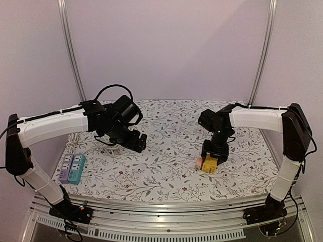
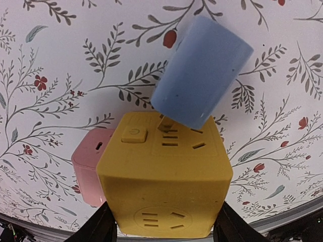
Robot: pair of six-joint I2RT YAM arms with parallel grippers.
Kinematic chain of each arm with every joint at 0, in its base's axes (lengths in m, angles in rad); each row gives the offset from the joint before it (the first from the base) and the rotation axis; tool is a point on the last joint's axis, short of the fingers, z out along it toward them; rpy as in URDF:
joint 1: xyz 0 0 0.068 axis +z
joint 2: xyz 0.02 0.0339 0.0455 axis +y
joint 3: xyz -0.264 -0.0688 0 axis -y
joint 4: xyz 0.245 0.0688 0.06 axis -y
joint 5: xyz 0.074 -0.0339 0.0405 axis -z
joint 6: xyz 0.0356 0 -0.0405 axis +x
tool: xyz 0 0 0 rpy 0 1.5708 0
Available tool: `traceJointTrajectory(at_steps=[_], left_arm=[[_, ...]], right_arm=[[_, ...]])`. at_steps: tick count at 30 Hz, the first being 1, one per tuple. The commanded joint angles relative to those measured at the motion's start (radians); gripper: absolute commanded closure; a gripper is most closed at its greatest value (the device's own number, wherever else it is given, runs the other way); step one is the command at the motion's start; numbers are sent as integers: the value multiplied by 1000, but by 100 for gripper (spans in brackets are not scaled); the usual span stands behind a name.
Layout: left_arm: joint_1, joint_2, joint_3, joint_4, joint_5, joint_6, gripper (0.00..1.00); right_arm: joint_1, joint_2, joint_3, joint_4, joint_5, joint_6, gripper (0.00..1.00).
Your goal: Insert the plug
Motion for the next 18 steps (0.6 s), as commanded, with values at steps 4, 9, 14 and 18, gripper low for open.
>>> traceJointTrajectory(at_steps=[4,9,14,18], left_arm=[[-16,16,21,9,9,5,5],[-16,14,23,9,7,2,5],[-16,15,27,14,11,-3,6],[-16,6,35,12,8,1,5]], right_arm=[[41,12,-15,-7,50,24,28],[45,6,-28,3,57,35,30],[47,1,-41,-1,72,38,41],[47,-21,-16,-36,127,44,53]])
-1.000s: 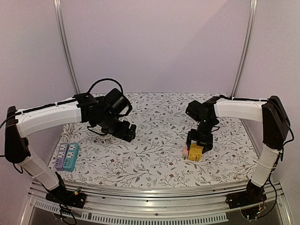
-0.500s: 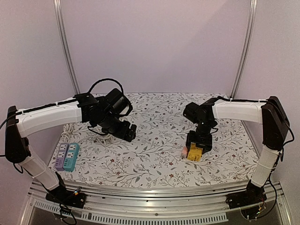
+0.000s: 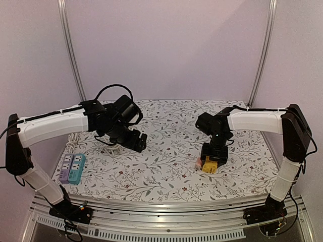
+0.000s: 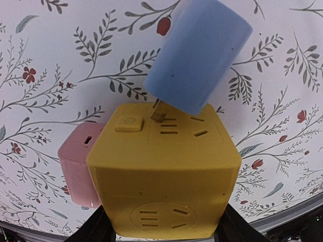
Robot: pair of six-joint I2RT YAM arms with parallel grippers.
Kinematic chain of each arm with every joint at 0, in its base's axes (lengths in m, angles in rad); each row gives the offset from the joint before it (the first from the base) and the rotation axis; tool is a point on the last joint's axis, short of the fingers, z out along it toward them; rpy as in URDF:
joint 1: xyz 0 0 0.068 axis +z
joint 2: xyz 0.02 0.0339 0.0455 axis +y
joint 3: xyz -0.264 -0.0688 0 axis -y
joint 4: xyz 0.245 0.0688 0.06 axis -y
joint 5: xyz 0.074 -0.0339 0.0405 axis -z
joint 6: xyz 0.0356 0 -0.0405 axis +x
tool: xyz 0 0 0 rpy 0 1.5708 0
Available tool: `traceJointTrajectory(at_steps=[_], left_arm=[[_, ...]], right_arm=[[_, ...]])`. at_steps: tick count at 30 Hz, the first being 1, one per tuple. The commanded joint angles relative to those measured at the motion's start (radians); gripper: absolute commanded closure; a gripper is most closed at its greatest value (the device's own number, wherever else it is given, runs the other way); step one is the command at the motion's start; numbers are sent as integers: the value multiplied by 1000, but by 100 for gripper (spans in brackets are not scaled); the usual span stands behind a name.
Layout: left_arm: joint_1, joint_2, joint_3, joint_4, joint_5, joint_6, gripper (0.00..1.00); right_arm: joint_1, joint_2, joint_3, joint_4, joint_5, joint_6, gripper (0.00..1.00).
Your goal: Insert the plug
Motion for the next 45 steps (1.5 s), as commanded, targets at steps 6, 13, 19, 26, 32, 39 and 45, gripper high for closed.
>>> traceJointTrajectory(at_steps=[6,13,19,26,32,39,45], left_arm=[[-16,-17,66,6,29,34,5],[-14,-60,112,32,125,161,4],[-11,-154,42,170,297,259,3],[35,-203,62,181,509,311,2],[72,-237,62,216,735,312,6],[107,-229,88,234,920,288,9],[98,-223,85,260,913,371,7]], right_arm=[[5,-53,122,-124,129,-12,62],[5,-151,212,-120,133,-79,61],[5,-264,181,65,51,-200,60],[5,-357,149,252,-178,-365,59],[5,-421,68,441,-481,-493,55],[6,-496,-45,604,-606,-576,55],[6,-618,-210,787,-680,-693,60]])
